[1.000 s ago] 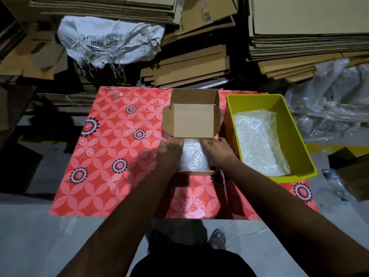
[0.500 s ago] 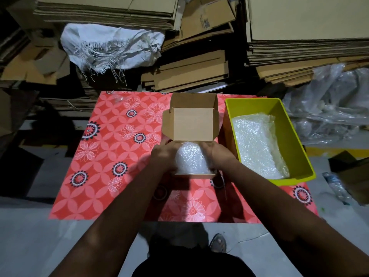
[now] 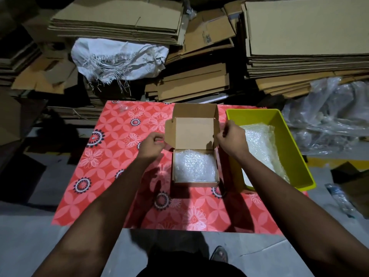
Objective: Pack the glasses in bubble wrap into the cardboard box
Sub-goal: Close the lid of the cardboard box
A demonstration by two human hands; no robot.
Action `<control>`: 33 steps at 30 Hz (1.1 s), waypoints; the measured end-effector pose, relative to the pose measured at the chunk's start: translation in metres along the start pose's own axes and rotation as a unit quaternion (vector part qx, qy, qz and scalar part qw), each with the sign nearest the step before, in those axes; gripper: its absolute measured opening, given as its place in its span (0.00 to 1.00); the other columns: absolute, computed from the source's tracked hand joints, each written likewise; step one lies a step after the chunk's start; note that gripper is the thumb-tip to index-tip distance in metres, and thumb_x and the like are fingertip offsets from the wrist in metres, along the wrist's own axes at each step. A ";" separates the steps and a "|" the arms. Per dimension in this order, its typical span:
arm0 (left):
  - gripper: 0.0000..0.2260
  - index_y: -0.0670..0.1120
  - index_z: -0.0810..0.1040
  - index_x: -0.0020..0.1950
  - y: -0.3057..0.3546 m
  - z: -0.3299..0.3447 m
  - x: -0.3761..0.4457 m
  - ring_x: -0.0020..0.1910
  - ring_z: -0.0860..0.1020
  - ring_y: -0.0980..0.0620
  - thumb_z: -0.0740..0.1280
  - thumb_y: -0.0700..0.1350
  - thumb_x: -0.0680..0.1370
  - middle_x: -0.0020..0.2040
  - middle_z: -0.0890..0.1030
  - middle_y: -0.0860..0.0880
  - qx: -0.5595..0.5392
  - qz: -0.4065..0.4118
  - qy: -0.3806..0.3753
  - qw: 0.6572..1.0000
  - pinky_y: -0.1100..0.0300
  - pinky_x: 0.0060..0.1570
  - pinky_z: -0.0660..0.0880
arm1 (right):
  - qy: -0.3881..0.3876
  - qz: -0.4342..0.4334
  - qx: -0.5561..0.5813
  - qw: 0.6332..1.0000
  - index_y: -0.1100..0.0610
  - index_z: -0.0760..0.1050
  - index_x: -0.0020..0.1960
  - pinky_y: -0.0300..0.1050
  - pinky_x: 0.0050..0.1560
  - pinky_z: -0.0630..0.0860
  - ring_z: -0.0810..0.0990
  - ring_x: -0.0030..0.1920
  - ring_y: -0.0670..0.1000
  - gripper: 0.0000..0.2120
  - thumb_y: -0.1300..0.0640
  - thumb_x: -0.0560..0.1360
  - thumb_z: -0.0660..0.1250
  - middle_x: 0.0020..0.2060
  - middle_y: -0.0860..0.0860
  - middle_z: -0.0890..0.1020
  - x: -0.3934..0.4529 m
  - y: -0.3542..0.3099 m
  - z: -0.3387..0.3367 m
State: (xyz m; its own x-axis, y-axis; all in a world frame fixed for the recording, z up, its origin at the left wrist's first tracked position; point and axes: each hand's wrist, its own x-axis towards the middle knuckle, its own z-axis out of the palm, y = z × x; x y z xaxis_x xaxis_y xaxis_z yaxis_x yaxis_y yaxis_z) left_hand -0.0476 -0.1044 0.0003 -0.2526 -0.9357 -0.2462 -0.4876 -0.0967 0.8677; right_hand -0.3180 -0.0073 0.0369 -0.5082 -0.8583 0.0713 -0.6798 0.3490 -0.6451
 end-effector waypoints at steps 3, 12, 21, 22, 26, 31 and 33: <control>0.23 0.45 0.66 0.74 0.013 0.003 0.009 0.51 0.79 0.48 0.61 0.35 0.79 0.63 0.77 0.45 -0.121 -0.075 -0.063 0.988 0.51 0.52 0.78 | -0.041 0.072 0.026 0.996 0.62 0.71 0.62 0.43 0.44 0.69 0.79 0.49 0.57 0.20 0.58 0.73 0.70 0.51 0.56 0.81 0.012 -0.007 0.010; 0.27 0.43 0.65 0.75 0.026 0.005 -0.006 0.27 0.71 0.56 0.52 0.29 0.77 0.38 0.73 0.47 -0.122 -0.067 -0.096 0.986 0.60 0.26 0.65 | -0.104 0.109 0.050 0.987 0.52 0.77 0.64 0.34 0.41 0.76 0.83 0.44 0.51 0.15 0.50 0.80 0.62 0.55 0.52 0.84 0.011 -0.005 0.000; 0.30 0.53 0.75 0.66 0.007 0.013 -0.039 0.40 0.79 0.45 0.47 0.27 0.77 0.41 0.82 0.44 -0.179 -0.064 -0.143 0.971 0.53 0.43 0.76 | -0.192 0.074 0.071 0.976 0.55 0.76 0.67 0.32 0.31 0.77 0.81 0.38 0.50 0.23 0.72 0.76 0.61 0.55 0.60 0.82 -0.042 0.003 -0.025; 0.30 0.51 0.75 0.67 0.006 0.013 -0.044 0.38 0.81 0.47 0.47 0.26 0.77 0.39 0.83 0.46 -0.189 -0.071 -0.146 0.969 0.54 0.42 0.77 | -0.196 0.057 0.043 0.978 0.54 0.76 0.68 0.31 0.33 0.76 0.82 0.42 0.52 0.23 0.70 0.76 0.63 0.57 0.59 0.82 -0.047 0.006 -0.024; 0.31 0.46 0.73 0.71 -0.001 0.012 -0.056 0.37 0.84 0.45 0.47 0.24 0.76 0.43 0.81 0.35 -0.231 -0.074 -0.156 0.958 0.44 0.48 0.79 | -0.242 -0.022 -0.090 0.966 0.50 0.69 0.74 0.37 0.46 0.68 0.80 0.60 0.59 0.30 0.66 0.75 0.67 0.61 0.57 0.82 -0.055 0.012 -0.027; 0.37 0.48 0.72 0.70 -0.003 0.007 -0.062 0.57 0.82 0.38 0.47 0.21 0.69 0.57 0.81 0.35 -0.235 -0.063 -0.161 0.956 0.51 0.53 0.79 | -0.256 -0.042 -0.083 0.962 0.51 0.64 0.77 0.37 0.45 0.67 0.80 0.59 0.58 0.37 0.66 0.72 0.71 0.60 0.56 0.82 -0.060 0.015 -0.037; 0.37 0.49 0.71 0.69 0.001 0.006 -0.068 0.57 0.81 0.40 0.46 0.21 0.69 0.55 0.81 0.38 -0.238 -0.052 -0.161 0.956 0.54 0.52 0.81 | -0.251 -0.041 -0.058 0.965 0.49 0.62 0.78 0.39 0.47 0.69 0.80 0.58 0.58 0.41 0.67 0.69 0.72 0.56 0.55 0.82 -0.061 0.018 -0.038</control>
State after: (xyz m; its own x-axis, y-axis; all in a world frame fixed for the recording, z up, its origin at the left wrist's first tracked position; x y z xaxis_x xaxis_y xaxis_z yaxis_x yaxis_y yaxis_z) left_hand -0.0361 -0.0390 0.0148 -0.5048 -0.7668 -0.3965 -0.1088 -0.3992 0.9104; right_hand -0.3189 0.0653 0.0499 -0.1497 -0.9485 -0.2791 -0.7762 0.2876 -0.5611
